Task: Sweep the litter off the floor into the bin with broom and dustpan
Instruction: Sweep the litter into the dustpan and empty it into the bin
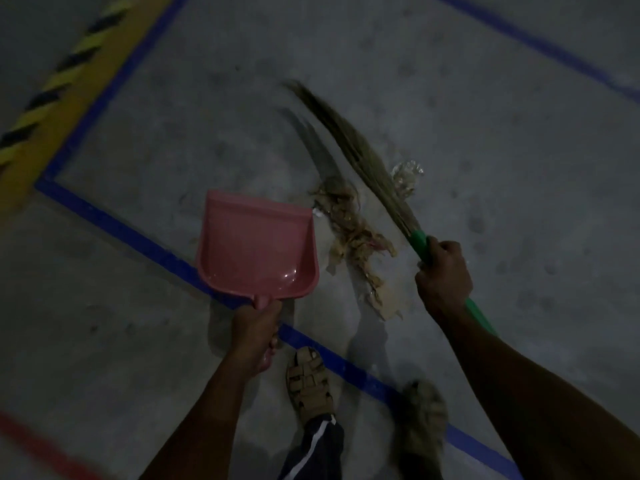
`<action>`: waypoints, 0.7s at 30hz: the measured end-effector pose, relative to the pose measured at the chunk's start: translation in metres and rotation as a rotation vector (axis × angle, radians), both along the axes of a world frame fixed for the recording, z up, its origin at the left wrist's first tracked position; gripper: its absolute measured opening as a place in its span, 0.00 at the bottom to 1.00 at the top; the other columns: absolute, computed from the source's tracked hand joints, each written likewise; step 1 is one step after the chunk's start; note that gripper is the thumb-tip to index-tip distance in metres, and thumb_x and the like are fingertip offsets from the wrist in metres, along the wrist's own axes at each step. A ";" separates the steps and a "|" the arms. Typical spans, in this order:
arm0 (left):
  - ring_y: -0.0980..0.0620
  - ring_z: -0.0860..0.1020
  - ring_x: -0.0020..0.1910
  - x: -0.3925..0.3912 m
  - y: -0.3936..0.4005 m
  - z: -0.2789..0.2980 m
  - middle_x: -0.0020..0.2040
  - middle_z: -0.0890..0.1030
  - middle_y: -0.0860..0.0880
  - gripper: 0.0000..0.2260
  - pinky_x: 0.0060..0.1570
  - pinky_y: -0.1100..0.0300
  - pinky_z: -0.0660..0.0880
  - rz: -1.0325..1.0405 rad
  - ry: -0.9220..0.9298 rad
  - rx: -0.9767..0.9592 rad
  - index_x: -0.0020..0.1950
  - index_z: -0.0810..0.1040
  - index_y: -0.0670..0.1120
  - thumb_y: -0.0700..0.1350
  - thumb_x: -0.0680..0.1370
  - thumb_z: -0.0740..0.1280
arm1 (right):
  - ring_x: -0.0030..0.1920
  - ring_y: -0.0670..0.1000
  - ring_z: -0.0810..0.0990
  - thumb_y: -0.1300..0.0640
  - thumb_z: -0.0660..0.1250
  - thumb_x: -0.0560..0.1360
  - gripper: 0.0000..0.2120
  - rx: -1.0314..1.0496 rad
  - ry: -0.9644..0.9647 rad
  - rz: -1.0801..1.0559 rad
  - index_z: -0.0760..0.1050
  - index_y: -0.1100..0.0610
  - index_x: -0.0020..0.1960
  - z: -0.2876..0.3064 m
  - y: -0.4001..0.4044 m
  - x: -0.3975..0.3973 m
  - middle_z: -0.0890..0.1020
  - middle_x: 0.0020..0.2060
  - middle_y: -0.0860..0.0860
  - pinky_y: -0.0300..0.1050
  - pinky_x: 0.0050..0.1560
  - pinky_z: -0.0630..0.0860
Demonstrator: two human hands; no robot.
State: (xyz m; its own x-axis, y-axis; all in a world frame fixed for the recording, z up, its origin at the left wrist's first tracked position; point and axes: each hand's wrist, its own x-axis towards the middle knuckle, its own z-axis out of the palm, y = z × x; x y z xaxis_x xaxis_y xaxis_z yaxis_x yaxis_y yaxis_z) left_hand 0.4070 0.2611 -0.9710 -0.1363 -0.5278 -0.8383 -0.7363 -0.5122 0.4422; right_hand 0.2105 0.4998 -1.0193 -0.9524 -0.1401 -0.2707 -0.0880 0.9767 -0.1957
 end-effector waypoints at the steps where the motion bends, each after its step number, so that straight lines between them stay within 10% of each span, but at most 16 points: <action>1: 0.54 0.66 0.18 -0.005 -0.001 0.003 0.28 0.73 0.45 0.11 0.19 0.66 0.61 -0.004 0.003 -0.003 0.40 0.73 0.41 0.44 0.80 0.67 | 0.52 0.61 0.75 0.58 0.68 0.74 0.24 0.013 0.002 -0.015 0.72 0.54 0.70 0.000 -0.002 -0.005 0.73 0.61 0.57 0.49 0.39 0.72; 21: 0.54 0.66 0.17 -0.036 0.124 -0.017 0.26 0.70 0.45 0.10 0.19 0.65 0.62 0.053 -0.064 0.033 0.42 0.74 0.39 0.43 0.79 0.69 | 0.49 0.56 0.74 0.61 0.71 0.68 0.21 0.180 -0.240 0.046 0.77 0.50 0.61 -0.019 0.125 -0.009 0.75 0.54 0.51 0.52 0.48 0.74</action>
State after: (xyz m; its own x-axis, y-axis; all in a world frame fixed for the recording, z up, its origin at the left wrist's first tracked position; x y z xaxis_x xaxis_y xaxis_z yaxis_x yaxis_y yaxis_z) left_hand 0.3709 0.3851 -0.9879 -0.0544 -0.5052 -0.8613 -0.7340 -0.5646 0.3774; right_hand 0.2010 0.6250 -1.0387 -0.8518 -0.1114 -0.5119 -0.1055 0.9936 -0.0406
